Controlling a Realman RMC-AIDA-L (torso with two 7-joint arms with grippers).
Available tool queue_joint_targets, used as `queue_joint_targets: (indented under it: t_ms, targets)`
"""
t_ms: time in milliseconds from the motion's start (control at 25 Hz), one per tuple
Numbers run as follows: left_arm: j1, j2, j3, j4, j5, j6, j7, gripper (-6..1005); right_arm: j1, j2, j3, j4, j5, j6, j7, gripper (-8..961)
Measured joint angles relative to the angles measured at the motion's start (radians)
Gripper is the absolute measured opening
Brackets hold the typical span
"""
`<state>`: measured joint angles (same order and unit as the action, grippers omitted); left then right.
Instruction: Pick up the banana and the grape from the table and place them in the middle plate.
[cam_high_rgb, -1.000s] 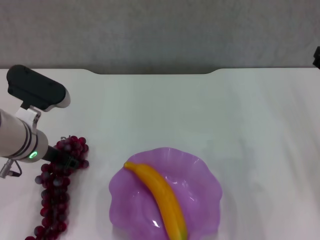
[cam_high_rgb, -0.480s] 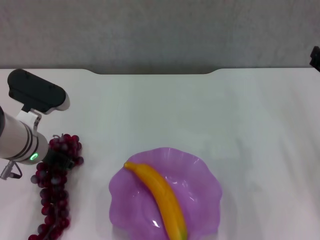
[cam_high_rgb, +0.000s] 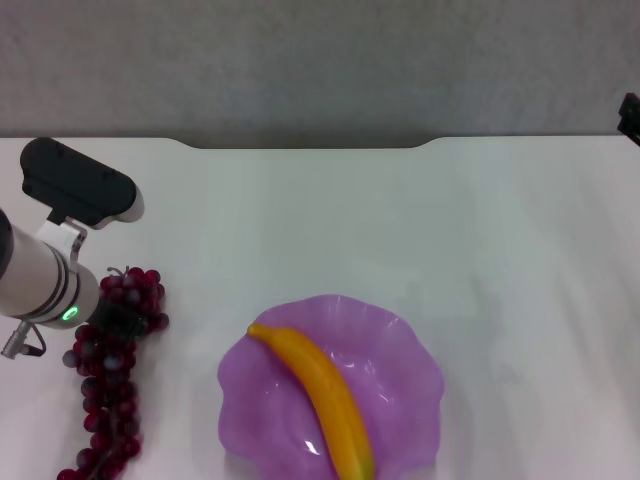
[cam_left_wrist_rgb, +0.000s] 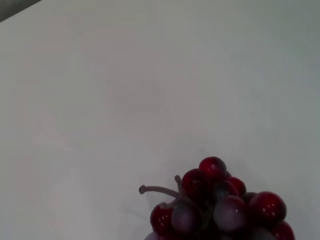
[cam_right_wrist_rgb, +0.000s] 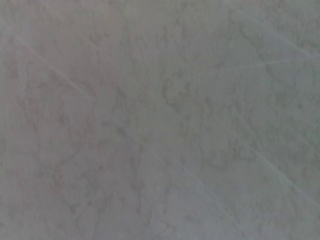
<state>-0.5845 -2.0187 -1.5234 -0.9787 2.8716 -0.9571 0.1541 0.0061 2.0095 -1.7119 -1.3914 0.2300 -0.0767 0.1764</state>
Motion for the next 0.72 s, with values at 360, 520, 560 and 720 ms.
queue_joint_targets:
  t_ms: [360,520,560,720]
  targets:
    - [0.002,-0.001,0.0,-0.009,0.0,0.003,0.001,384,0.002,0.0,0.0,0.002,0.0,0.0,0.0,880]
    - [0.003,-0.002,0.002,-0.009,0.0,0.004,0.002,367,0.002,0.0,0.0,0.003,0.0,0.0,0.0,880]
    - [0.004,-0.002,0.002,-0.009,0.0,0.004,0.002,363,0.002,0.0,0.0,0.002,0.0,0.0,0.0,880]
    - [0.005,-0.003,0.002,-0.012,0.0,0.004,0.002,346,0.002,0.0,0.0,0.003,0.0,0.0,0.0,880]
